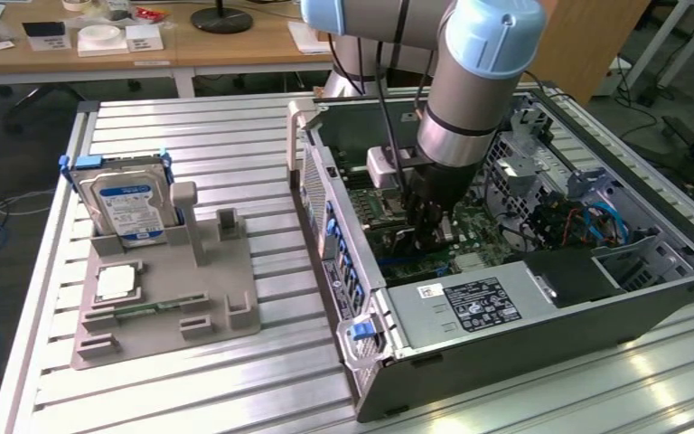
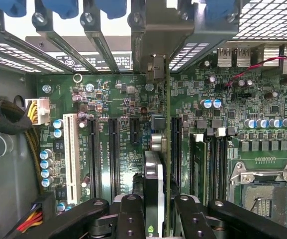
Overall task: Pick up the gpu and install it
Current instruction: 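Insert the gpu into the slot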
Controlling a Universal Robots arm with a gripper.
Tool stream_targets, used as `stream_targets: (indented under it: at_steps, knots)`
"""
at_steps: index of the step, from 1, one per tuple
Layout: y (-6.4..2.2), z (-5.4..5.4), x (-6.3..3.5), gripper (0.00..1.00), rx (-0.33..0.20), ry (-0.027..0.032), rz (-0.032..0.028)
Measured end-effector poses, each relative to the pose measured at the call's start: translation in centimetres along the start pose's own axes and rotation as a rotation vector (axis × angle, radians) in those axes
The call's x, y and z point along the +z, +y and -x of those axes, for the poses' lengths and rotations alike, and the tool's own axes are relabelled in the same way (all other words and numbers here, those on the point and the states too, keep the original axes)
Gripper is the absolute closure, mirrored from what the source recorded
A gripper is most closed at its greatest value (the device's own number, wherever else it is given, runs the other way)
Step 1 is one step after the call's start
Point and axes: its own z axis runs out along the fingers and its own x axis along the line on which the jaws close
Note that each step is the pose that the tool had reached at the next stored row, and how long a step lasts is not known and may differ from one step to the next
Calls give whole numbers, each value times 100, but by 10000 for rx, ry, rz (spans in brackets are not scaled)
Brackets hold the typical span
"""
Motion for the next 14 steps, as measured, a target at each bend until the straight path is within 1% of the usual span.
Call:
stream_targets:
  at_steps: [14]
  knots:
    - [5, 0, 22, 72, 0, -6, -2]
